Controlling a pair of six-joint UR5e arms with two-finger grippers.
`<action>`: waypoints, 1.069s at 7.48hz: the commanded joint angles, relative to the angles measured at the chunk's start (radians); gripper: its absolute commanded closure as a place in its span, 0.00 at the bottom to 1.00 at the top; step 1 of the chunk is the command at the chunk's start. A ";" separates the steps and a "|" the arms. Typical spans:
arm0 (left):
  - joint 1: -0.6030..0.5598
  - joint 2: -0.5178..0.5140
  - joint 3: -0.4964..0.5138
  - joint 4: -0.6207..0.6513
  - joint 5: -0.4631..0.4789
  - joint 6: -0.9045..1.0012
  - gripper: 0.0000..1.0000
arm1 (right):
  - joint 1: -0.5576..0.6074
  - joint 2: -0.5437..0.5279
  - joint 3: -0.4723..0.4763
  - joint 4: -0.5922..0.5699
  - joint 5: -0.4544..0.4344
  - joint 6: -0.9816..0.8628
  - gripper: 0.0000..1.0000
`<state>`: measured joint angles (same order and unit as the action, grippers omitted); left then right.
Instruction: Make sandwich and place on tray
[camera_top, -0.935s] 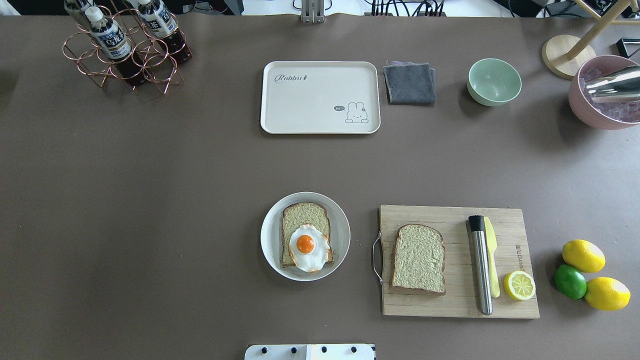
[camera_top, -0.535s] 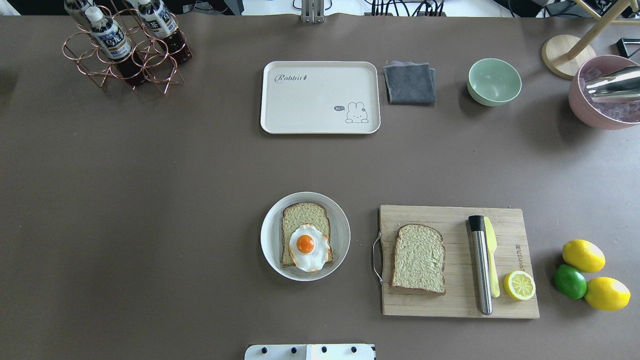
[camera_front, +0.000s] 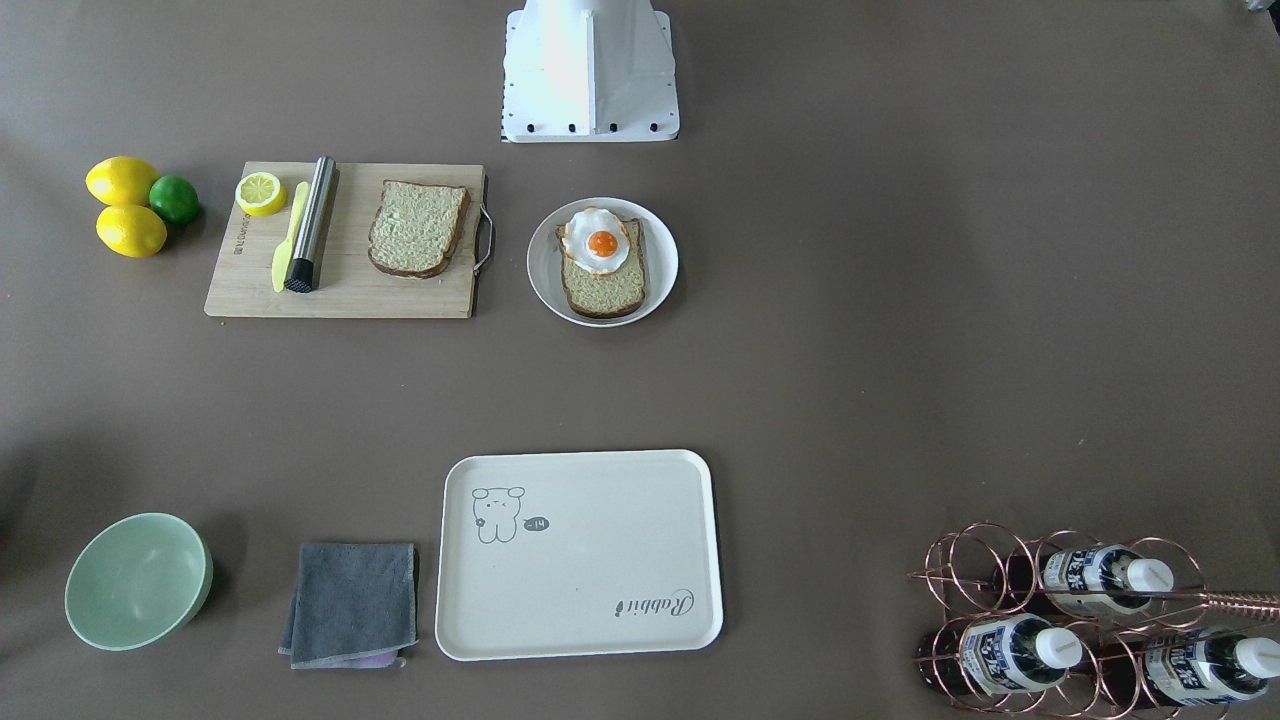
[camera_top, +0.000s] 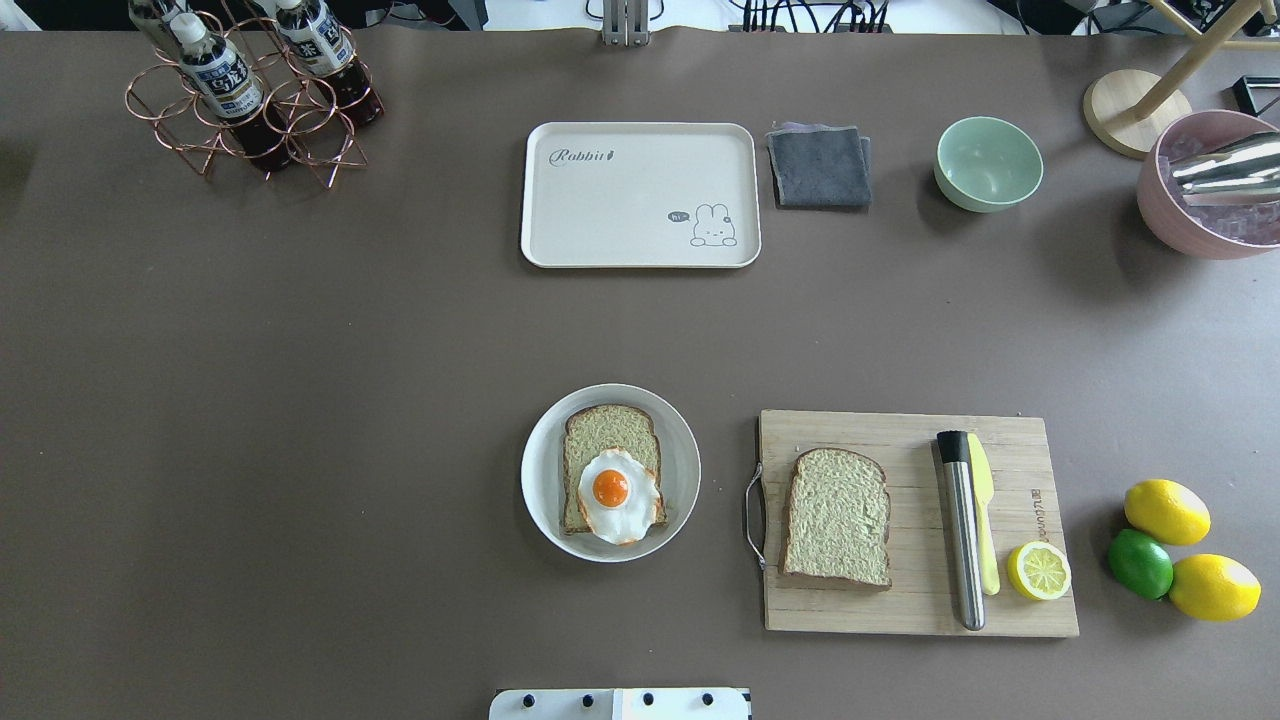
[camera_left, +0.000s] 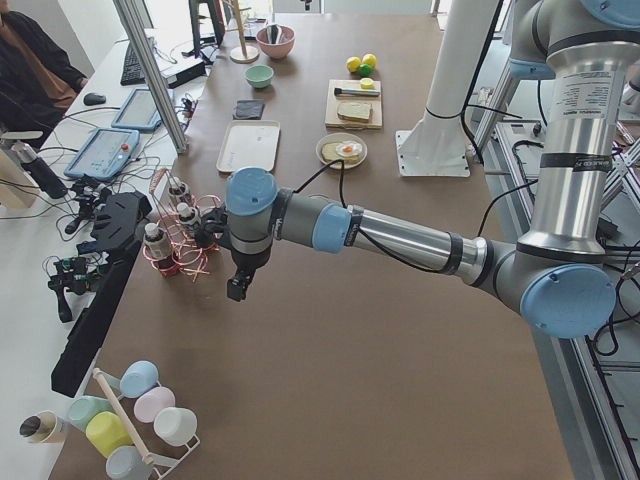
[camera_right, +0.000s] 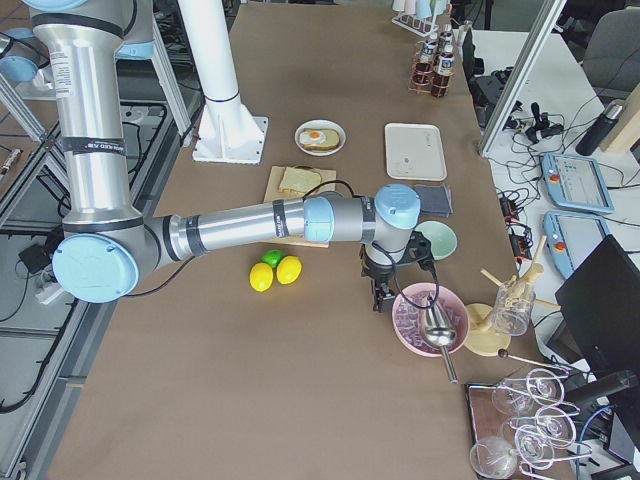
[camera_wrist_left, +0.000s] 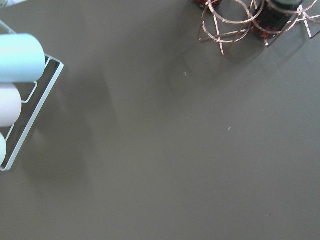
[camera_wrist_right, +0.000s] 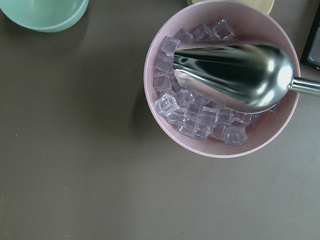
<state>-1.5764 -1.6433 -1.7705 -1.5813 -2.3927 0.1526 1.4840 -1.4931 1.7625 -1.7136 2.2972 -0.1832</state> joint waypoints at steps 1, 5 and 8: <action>0.065 -0.092 -0.021 -0.044 -0.059 0.001 0.02 | 0.039 0.016 0.032 0.061 0.001 -0.008 0.00; 0.237 -0.115 -0.046 -0.266 -0.051 -0.427 0.02 | 0.047 0.037 0.025 0.095 0.104 0.136 0.00; 0.286 -0.116 -0.026 -0.410 -0.051 -0.572 0.02 | -0.058 0.094 0.090 0.098 0.137 0.385 0.00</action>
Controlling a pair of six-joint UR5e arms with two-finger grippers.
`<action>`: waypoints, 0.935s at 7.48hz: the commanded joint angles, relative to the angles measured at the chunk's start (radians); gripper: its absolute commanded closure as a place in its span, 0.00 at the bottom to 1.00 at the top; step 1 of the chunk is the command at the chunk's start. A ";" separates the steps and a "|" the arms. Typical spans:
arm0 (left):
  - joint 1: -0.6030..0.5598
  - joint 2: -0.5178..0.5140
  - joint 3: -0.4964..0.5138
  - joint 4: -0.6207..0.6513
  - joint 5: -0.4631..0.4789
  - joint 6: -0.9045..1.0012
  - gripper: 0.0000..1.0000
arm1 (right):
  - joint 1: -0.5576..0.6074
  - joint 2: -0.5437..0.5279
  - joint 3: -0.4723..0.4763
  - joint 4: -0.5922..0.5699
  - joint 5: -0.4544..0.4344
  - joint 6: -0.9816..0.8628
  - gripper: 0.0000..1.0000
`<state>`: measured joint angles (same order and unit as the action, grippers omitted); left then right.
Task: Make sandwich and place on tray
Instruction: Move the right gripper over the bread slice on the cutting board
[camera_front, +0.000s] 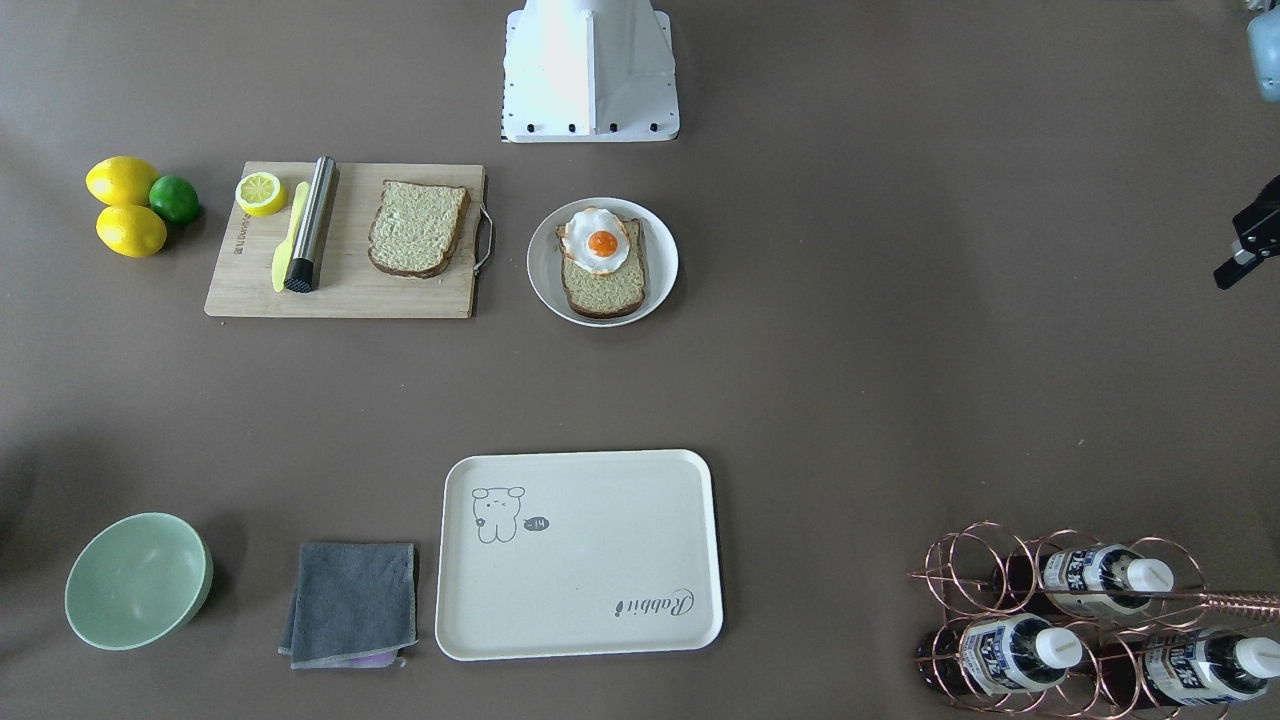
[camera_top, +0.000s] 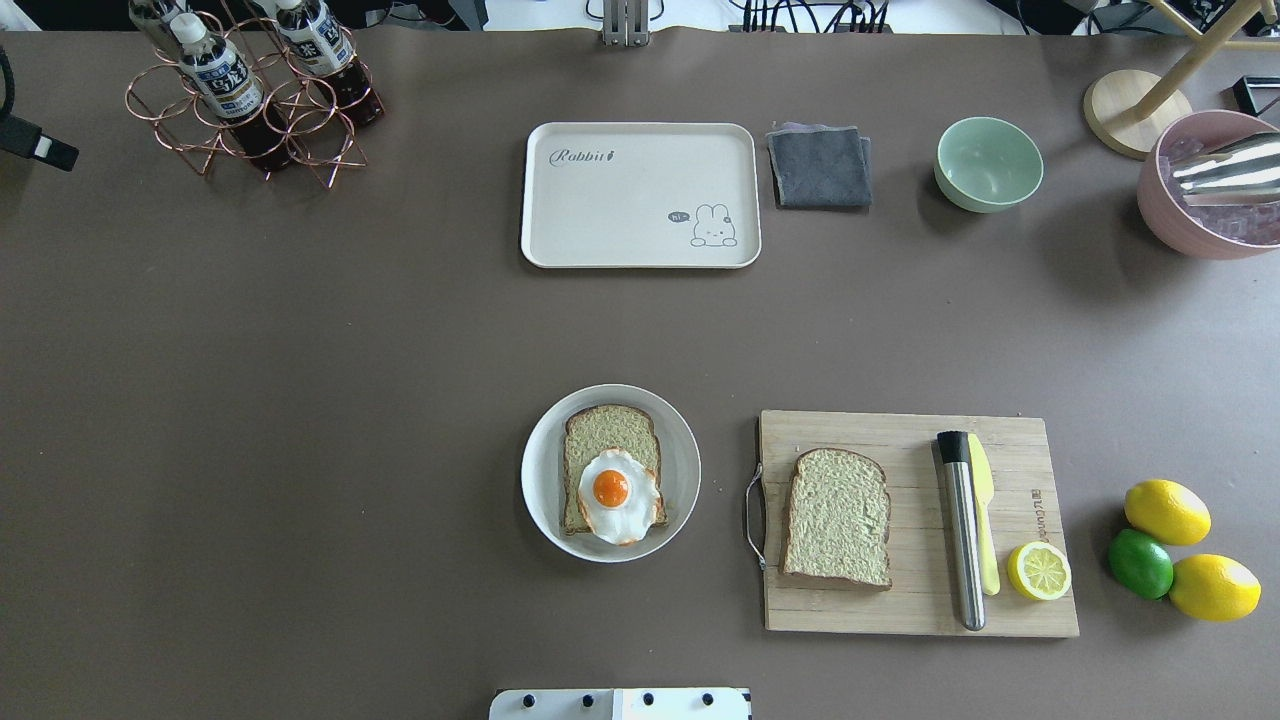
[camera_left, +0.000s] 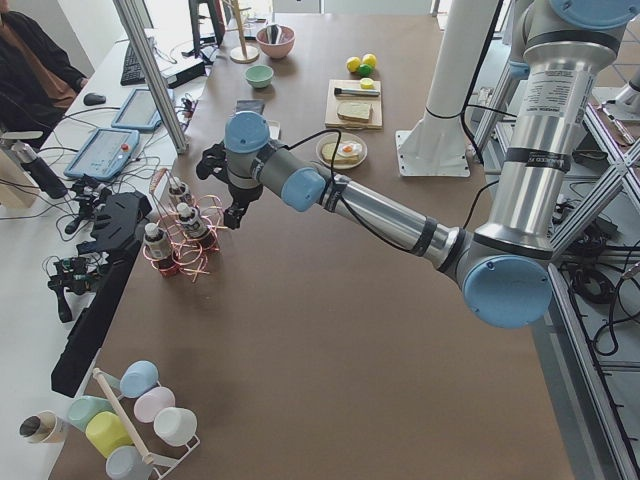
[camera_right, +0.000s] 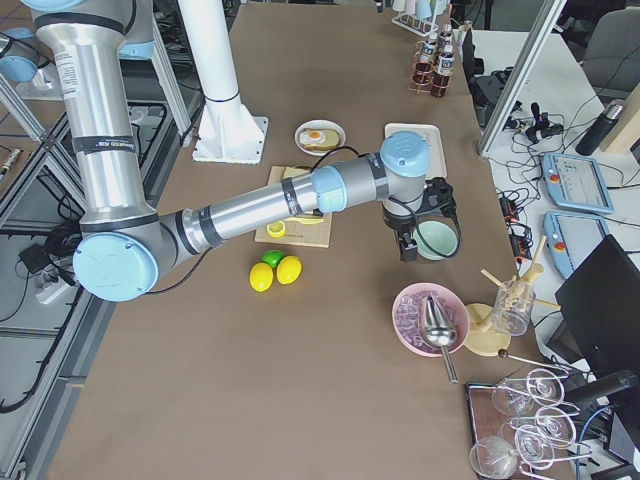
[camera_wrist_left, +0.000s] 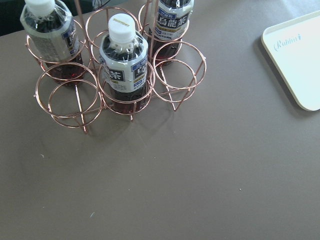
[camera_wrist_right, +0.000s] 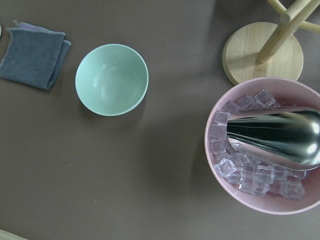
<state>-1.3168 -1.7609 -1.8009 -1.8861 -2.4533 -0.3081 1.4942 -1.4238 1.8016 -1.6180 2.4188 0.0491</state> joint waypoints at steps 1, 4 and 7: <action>0.033 0.020 0.011 -0.175 0.010 -0.120 0.02 | -0.104 0.039 0.085 0.041 0.020 0.243 0.00; 0.033 0.043 0.012 -0.179 0.054 -0.123 0.02 | -0.225 0.037 0.105 0.252 0.031 0.532 0.00; 0.037 0.051 0.018 -0.185 0.054 -0.211 0.02 | -0.424 0.031 0.151 0.394 -0.079 0.765 0.01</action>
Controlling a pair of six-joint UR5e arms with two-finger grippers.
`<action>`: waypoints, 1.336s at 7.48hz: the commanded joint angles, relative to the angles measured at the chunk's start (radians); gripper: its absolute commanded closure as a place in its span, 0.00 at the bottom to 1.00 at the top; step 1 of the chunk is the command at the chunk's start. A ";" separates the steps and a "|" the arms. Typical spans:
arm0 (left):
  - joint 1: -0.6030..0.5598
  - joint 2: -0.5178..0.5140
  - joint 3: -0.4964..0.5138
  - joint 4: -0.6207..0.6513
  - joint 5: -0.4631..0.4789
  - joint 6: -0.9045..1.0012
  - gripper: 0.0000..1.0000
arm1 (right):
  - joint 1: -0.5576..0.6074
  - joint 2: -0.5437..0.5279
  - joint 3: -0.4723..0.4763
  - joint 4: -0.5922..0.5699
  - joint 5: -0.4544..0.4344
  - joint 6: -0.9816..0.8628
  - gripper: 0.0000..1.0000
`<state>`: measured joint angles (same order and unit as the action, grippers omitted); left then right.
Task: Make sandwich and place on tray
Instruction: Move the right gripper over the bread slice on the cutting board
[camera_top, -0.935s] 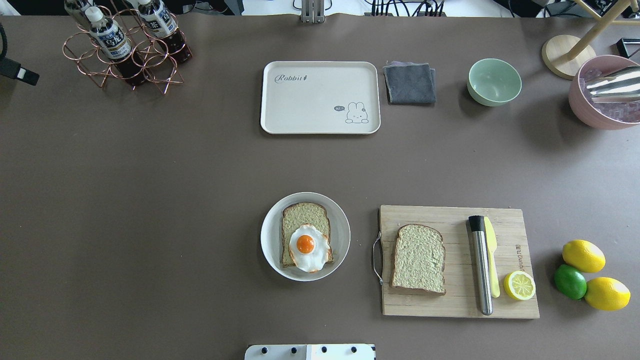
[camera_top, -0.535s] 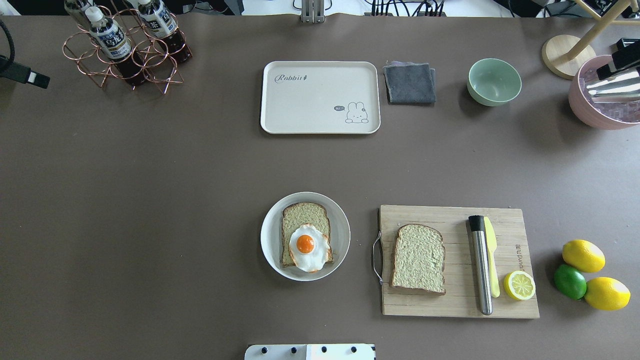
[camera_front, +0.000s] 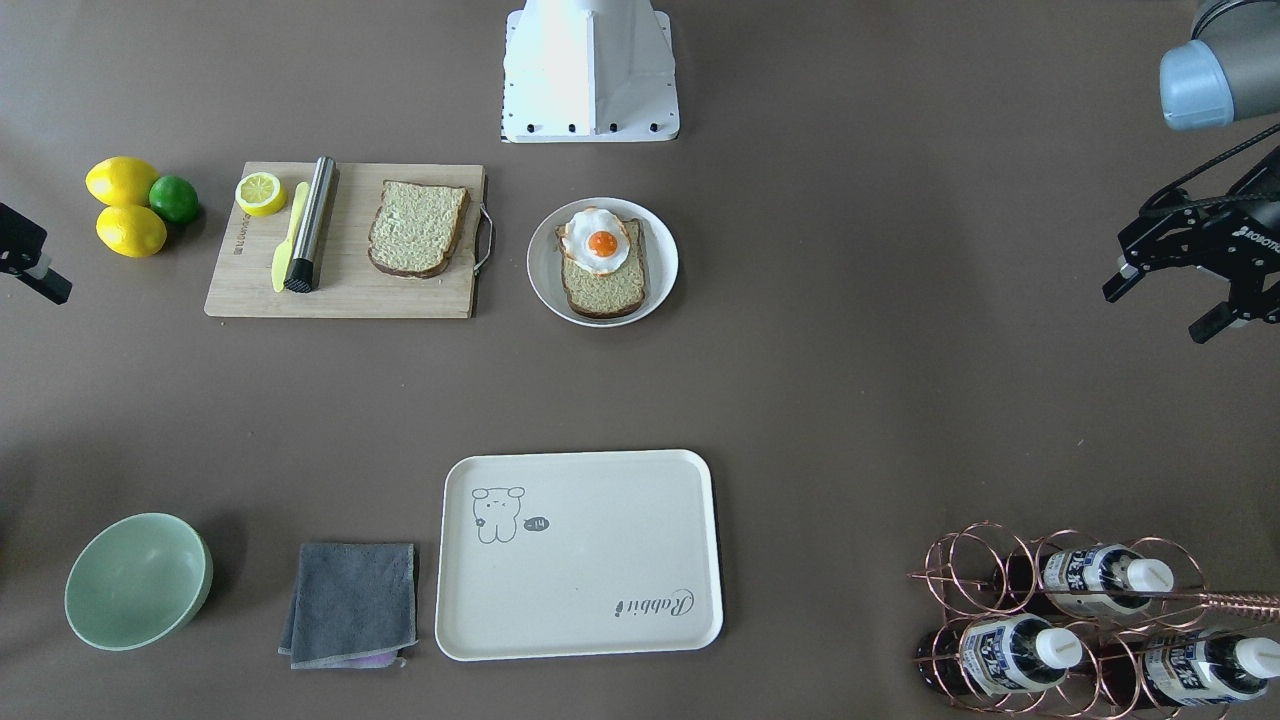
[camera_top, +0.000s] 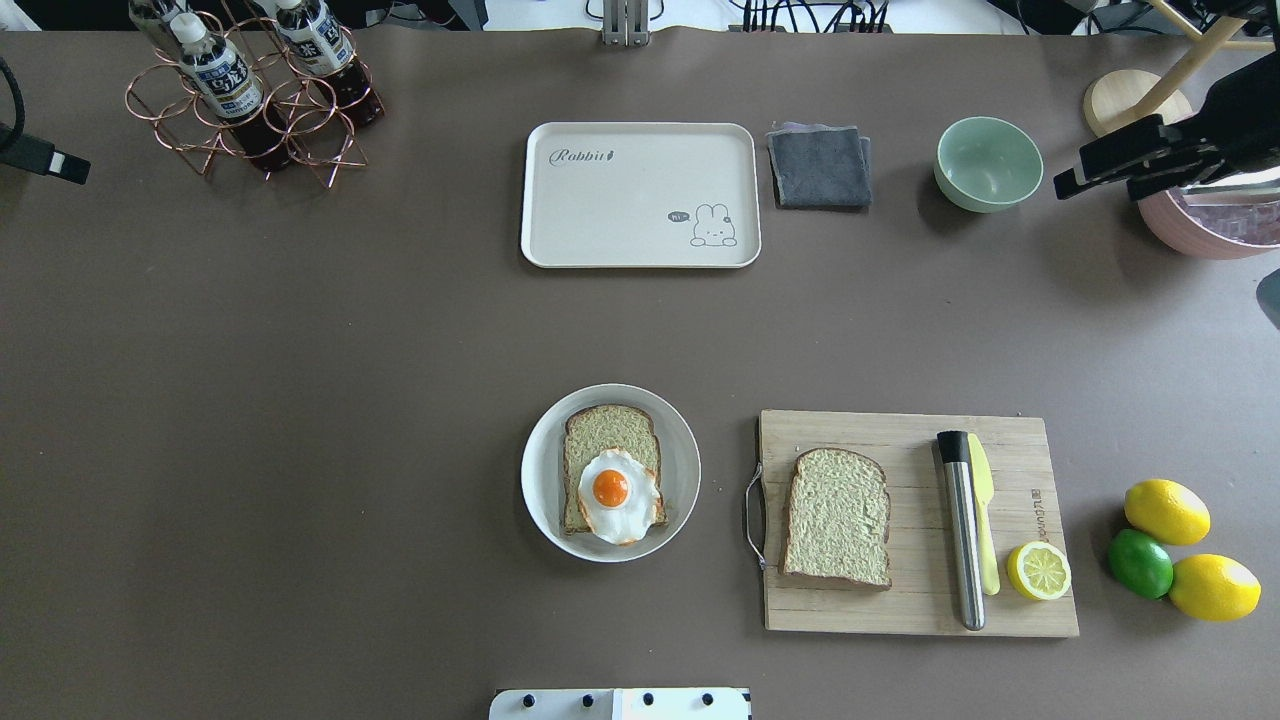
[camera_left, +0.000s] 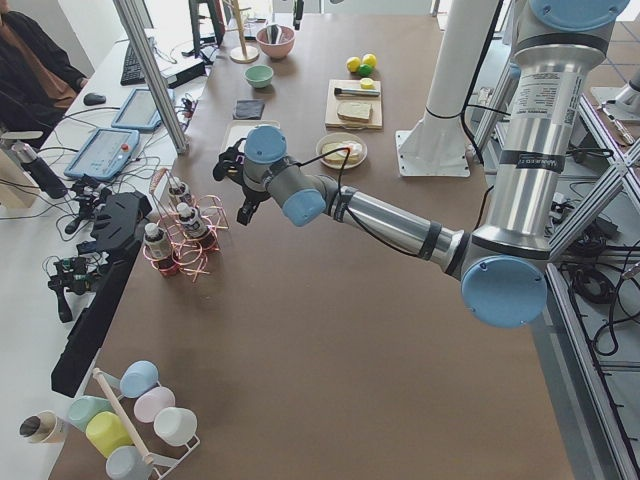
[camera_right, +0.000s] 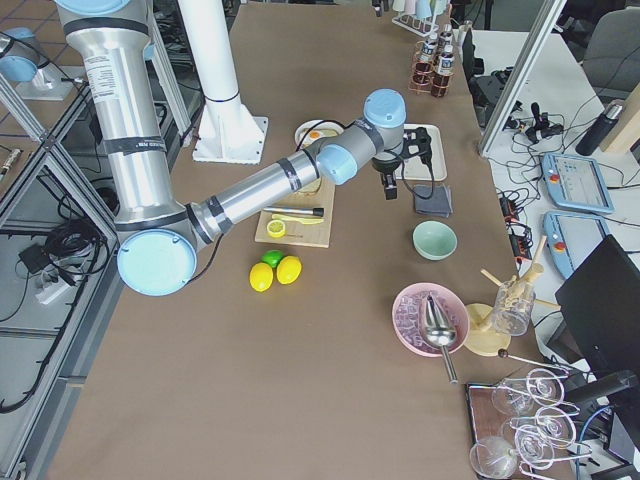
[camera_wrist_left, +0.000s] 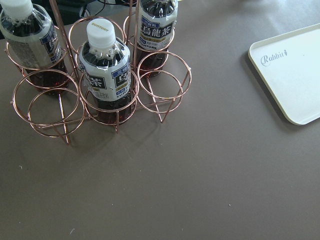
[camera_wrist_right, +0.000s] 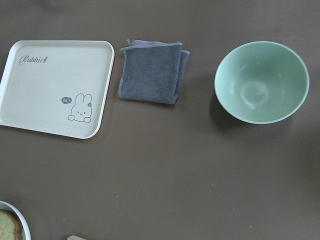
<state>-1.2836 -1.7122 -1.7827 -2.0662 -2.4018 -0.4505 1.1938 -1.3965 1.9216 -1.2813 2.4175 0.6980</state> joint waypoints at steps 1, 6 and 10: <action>0.018 0.003 0.002 -0.062 0.004 -0.126 0.02 | -0.182 0.008 0.066 0.059 -0.093 0.258 0.00; 0.076 0.031 0.000 -0.158 0.105 -0.228 0.02 | -0.523 -0.103 0.204 0.069 -0.324 0.560 0.00; 0.095 0.023 -0.003 -0.160 0.128 -0.241 0.02 | -0.769 -0.240 0.127 0.313 -0.593 0.724 0.00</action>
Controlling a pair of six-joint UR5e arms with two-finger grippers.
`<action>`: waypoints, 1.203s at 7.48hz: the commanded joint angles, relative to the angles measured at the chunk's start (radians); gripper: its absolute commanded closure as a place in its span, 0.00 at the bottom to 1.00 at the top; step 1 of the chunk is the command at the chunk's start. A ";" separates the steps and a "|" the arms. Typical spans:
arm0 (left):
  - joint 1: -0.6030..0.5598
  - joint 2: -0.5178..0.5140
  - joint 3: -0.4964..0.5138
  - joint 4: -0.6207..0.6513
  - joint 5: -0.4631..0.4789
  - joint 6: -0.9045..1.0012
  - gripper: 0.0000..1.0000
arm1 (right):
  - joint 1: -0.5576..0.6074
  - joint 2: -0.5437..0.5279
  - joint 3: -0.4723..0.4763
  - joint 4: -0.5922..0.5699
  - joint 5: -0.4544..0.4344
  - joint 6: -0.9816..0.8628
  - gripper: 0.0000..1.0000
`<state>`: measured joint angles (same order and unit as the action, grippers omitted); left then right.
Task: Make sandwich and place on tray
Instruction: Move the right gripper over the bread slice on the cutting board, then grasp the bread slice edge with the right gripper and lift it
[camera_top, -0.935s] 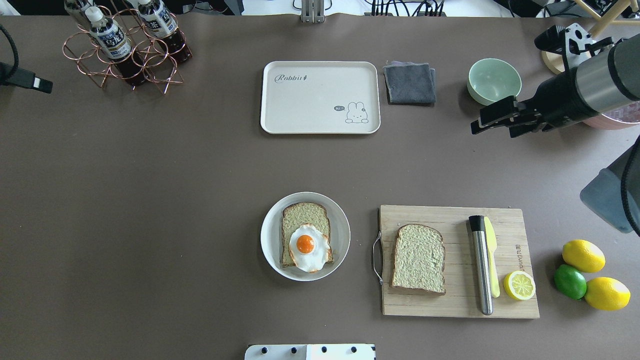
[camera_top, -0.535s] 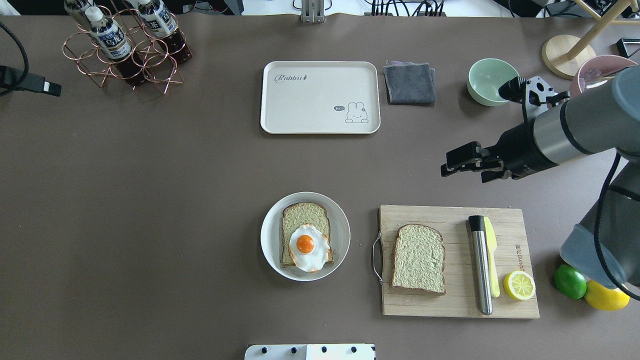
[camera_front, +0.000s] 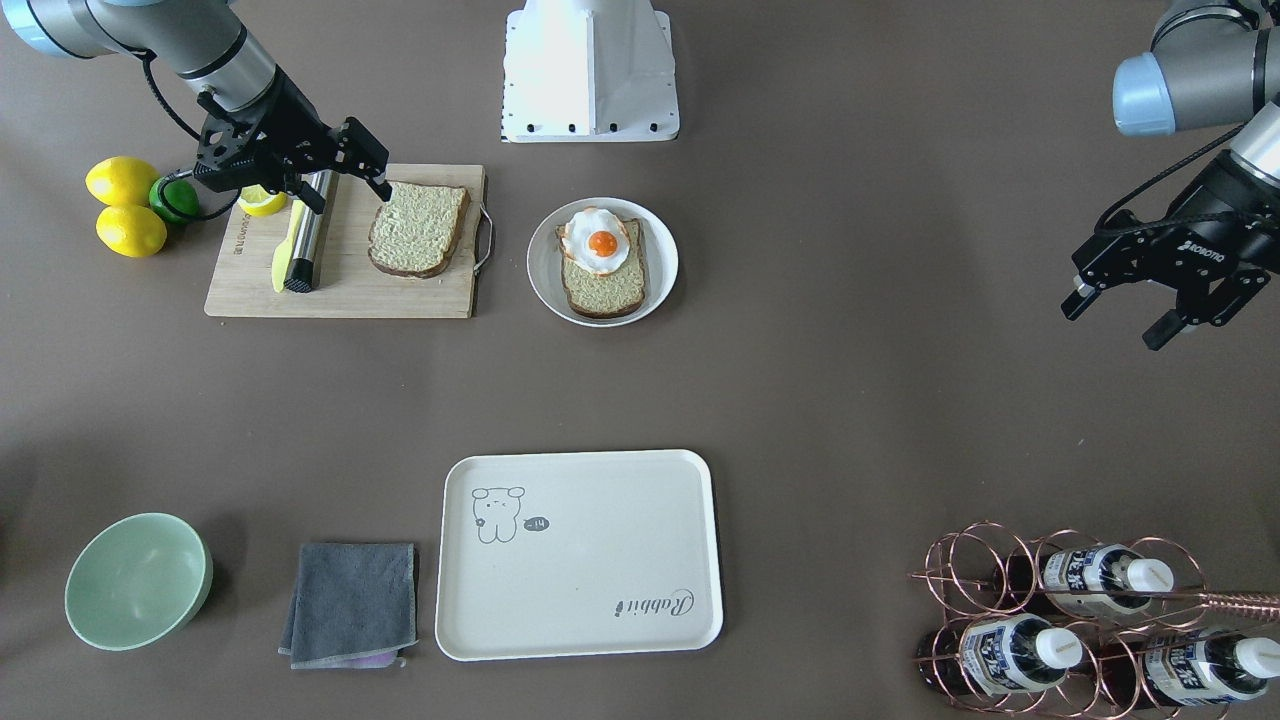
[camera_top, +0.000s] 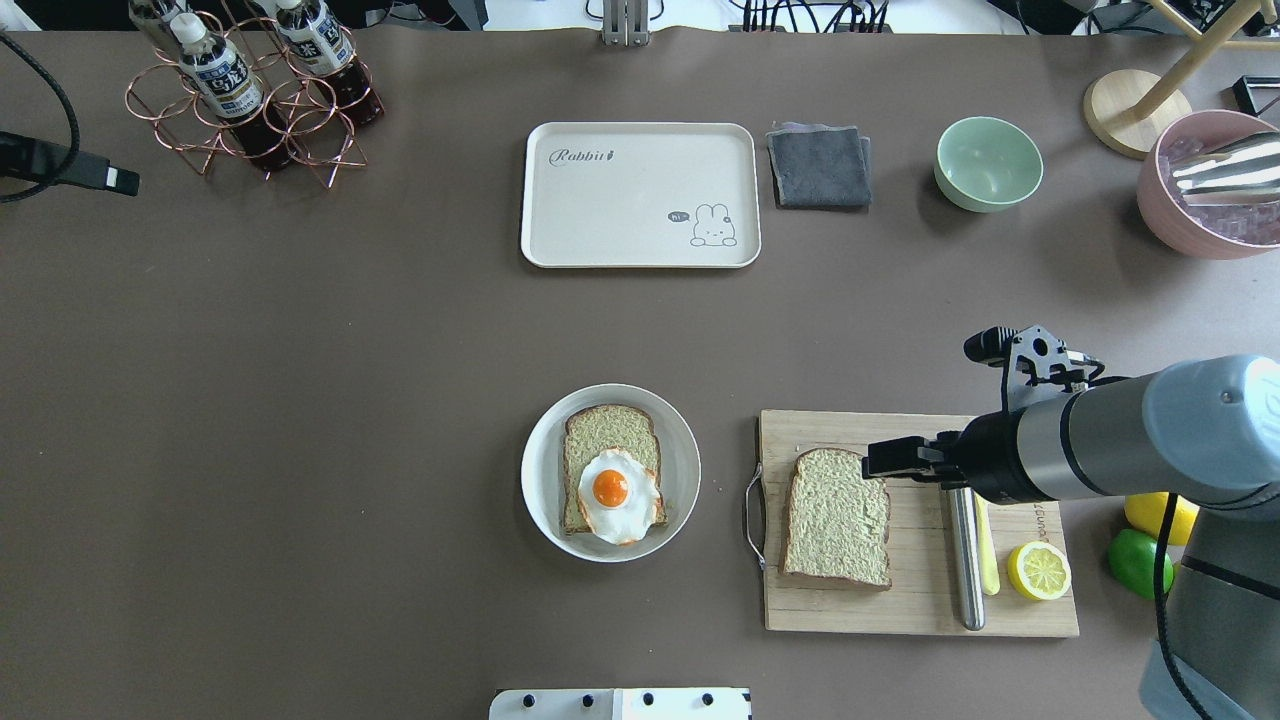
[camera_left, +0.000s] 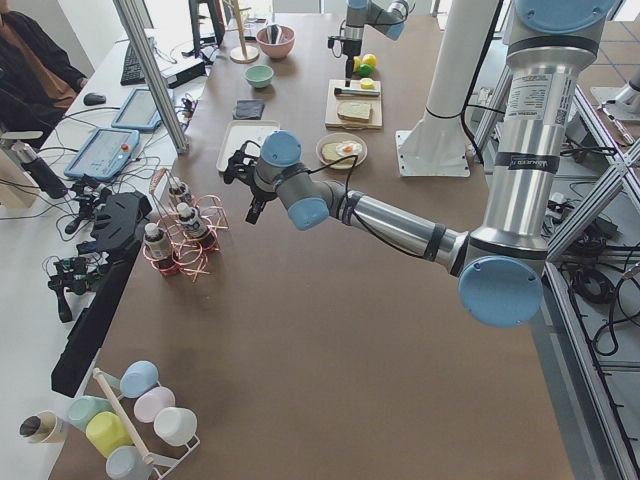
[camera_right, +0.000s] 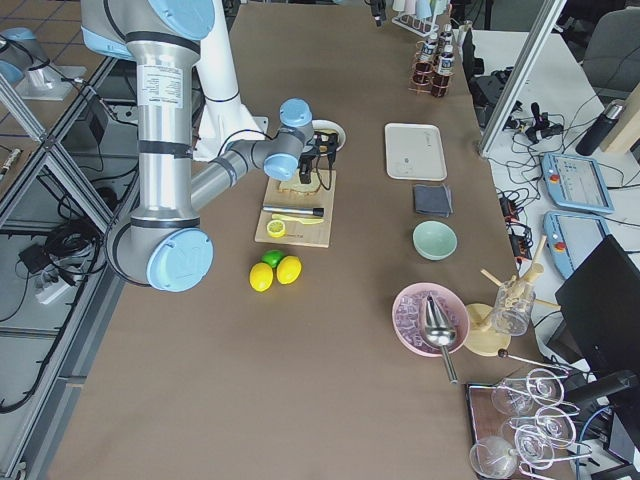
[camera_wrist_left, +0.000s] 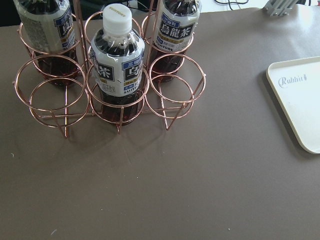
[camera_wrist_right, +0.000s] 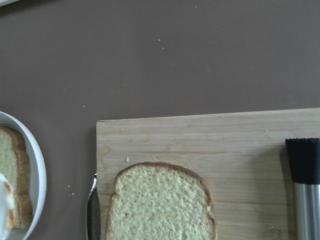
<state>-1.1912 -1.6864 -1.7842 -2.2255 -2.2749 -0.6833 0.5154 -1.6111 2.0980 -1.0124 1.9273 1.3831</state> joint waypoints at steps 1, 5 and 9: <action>0.005 -0.003 0.000 0.000 0.001 -0.009 0.02 | -0.121 -0.017 -0.074 0.060 -0.132 0.039 0.00; 0.005 -0.003 0.002 -0.002 0.001 -0.007 0.02 | -0.150 -0.029 -0.150 0.213 -0.168 0.042 0.30; 0.005 -0.001 0.003 -0.002 0.001 -0.006 0.02 | -0.183 -0.027 -0.150 0.213 -0.192 0.057 0.64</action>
<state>-1.1858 -1.6877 -1.7825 -2.2273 -2.2734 -0.6896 0.3428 -1.6387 1.9487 -0.7995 1.7444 1.4358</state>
